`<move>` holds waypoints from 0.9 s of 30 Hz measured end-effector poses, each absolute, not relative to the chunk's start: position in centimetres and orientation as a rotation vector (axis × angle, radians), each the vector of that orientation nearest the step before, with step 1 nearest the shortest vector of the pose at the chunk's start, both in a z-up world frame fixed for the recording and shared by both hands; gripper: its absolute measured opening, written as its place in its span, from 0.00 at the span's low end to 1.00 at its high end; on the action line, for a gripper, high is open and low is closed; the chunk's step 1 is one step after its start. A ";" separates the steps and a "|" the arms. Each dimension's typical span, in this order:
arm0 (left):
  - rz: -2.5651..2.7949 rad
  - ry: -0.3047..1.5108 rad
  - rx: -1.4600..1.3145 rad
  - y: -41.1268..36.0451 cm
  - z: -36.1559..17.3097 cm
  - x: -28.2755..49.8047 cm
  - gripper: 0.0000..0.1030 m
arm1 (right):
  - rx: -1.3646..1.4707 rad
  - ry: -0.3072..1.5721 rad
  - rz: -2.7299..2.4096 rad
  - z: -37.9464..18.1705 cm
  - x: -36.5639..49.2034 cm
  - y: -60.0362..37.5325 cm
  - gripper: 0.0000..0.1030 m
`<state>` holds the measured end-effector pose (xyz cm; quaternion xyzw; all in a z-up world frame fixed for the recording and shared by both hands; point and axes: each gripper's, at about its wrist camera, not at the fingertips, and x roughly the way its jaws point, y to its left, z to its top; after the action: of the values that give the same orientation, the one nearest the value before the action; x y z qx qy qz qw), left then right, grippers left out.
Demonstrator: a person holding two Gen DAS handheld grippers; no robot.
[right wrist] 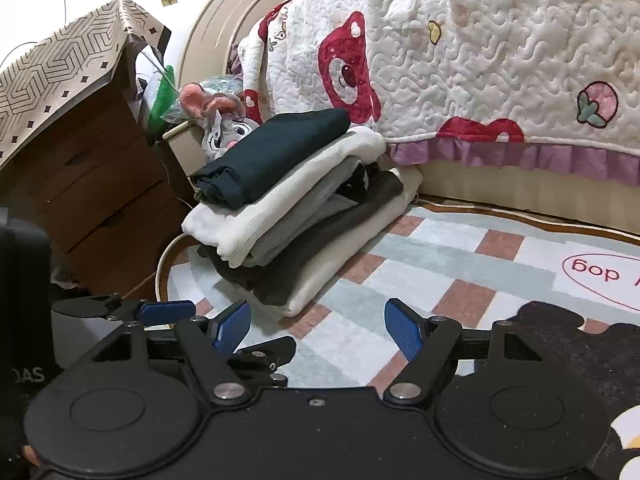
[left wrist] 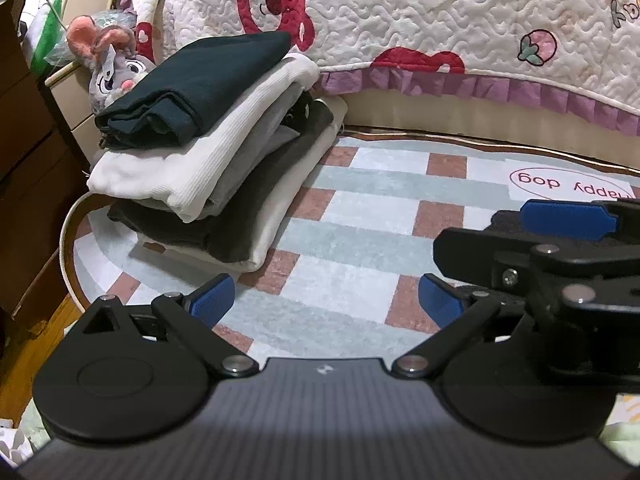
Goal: Fold clothes
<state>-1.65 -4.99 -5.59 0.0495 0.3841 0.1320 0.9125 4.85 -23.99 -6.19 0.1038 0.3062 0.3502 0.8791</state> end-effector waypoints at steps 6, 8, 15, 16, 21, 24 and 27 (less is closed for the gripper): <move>0.288 0.813 0.115 -4.9 -5.8 -1.5 0.97 | 0.225 0.651 0.734 -6.5 5.0 -24.1 0.76; 0.289 0.823 0.114 -4.8 -6.0 -1.4 0.97 | 0.223 0.655 0.730 -6.7 5.1 -24.0 0.76; 0.312 0.850 0.140 -4.7 -6.5 -1.1 1.00 | 0.232 0.677 0.726 -7.0 5.2 -23.7 0.76; 0.310 0.860 0.124 -4.5 -6.6 -1.1 1.00 | 0.232 0.683 0.726 -7.0 5.2 -23.6 0.76; 0.313 0.875 0.116 -4.2 -6.9 -1.0 1.00 | 0.243 0.706 0.714 -7.2 5.2 -23.4 0.76; 0.304 0.873 0.124 -4.5 -6.9 -1.1 1.00 | 0.244 0.715 0.705 -7.4 5.2 -23.5 0.76; 0.301 0.871 0.130 -4.4 -6.8 -1.1 1.00 | 0.240 0.718 0.696 -7.5 5.3 -23.6 0.76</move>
<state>-1.08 -4.40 -6.84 0.0626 0.4199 0.1451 0.8937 5.26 -23.61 -7.52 0.1147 0.3432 0.3331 0.8707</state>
